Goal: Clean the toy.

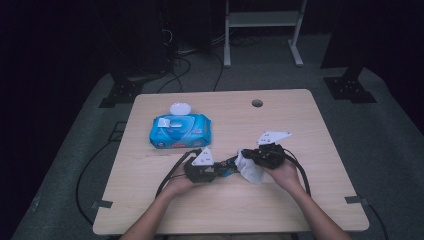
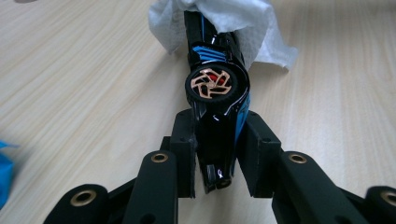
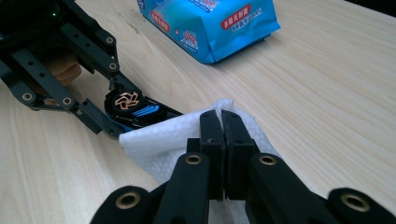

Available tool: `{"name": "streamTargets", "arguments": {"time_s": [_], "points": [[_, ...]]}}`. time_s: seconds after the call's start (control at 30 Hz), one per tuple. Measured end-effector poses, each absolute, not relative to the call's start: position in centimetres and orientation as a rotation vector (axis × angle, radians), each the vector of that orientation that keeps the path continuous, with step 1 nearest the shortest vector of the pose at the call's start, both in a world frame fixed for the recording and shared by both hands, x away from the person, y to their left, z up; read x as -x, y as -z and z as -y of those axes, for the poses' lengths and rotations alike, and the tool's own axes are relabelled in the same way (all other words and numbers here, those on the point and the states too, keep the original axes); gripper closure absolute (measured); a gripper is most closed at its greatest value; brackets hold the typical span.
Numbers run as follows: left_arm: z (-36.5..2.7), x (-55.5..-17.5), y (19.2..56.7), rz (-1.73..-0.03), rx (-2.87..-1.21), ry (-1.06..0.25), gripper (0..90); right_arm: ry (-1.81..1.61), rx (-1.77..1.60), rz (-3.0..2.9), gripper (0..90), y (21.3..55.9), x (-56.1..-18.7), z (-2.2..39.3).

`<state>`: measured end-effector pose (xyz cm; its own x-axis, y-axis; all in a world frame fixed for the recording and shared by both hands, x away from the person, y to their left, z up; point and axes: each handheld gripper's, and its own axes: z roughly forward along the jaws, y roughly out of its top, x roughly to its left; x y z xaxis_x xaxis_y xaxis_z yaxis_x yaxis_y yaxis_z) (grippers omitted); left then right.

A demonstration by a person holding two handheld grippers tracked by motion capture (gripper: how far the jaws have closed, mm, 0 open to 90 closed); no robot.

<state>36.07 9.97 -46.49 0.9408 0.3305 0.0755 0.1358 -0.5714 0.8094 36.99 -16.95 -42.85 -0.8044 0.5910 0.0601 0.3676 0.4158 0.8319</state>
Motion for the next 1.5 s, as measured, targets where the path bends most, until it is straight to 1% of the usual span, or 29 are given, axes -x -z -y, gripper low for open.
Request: {"name": "streamTargets", "arguments": {"time_s": [0.13, 0.4, 0.6, 0.73, 0.8, 0.9, 0.93, 0.97, 1.0, 1.1, 1.23, 1.37, 1.5], "points": [[-10.1, -36.2, 46.6, -0.34, -2.172, -0.271, 69.0, -1.373, -0.893, -2.421, 88.1, 43.0, -37.3, 17.8], [-10.1, -35.4, 46.4, -0.331, -2.179, -0.301, 68.5, -1.377, -0.808, -2.383, 88.3, 43.4, -35.6, 18.0], [-10.1, -35.0, 46.6, -0.311, -2.191, -0.294, 62.7, -1.383, -0.787, -2.405, 88.3, 43.3, -34.5, 18.1], [-10.0, -34.9, 46.7, -0.28, -2.199, -0.272, 55.4, -1.399, -0.789, -2.416, 88.3, 43.4, -34.1, 18.4], [-10.0, -34.8, 46.7, -0.269, -2.202, -0.257, 47.8, -1.406, -0.792, -2.42, 88.3, 43.5, -33.9, 18.5], [-10.0, -34.7, 46.8, -0.237, -2.212, -0.238, 42.5, -1.396, -0.786, -2.441, 88.3, 43.6, -33.4, 18.5], [-9.9, -34.6, 46.9, -0.225, -2.228, -0.235, 39.8, -1.374, -0.784, -2.456, 88.3, 43.7, -33.3, 18.4], [-9.9, -34.4, 46.9, -0.203, -2.232, -0.26, 35.1, -1.348, -0.772, -2.469, 88.3, 44.0, -33.1, 18.1], [-10.0, -34.4, 46.9, -0.195, -2.24, -0.257, 34.2, -1.324, -0.758, -2.484, 88.2, 44.4, -33.0, 18.0], [-10.0, -34.5, 46.9, -0.183, -2.244, -0.277, 35.2, -1.297, -0.755, -2.522, 88.3, 45.1, -33.1, 17.4], [-9.9, -34.5, 47.0, -0.179, -2.245, -0.291, 34.8, -1.318, -0.761, -2.516, 88.2, 44.5, -33.5, 17.3], [-9.9, -34.6, 47.0, -0.199, -2.24, -0.312, 27.6, -1.402, -0.806, -2.453, 88.1, 43.0, -34.4, 17.6], [-9.8, -34.8, 47.2, -0.278, -2.23, -0.298, 19.0, -1.338, -0.831, -2.467, 87.9, 43.6, -35.6, 17.1]]}}
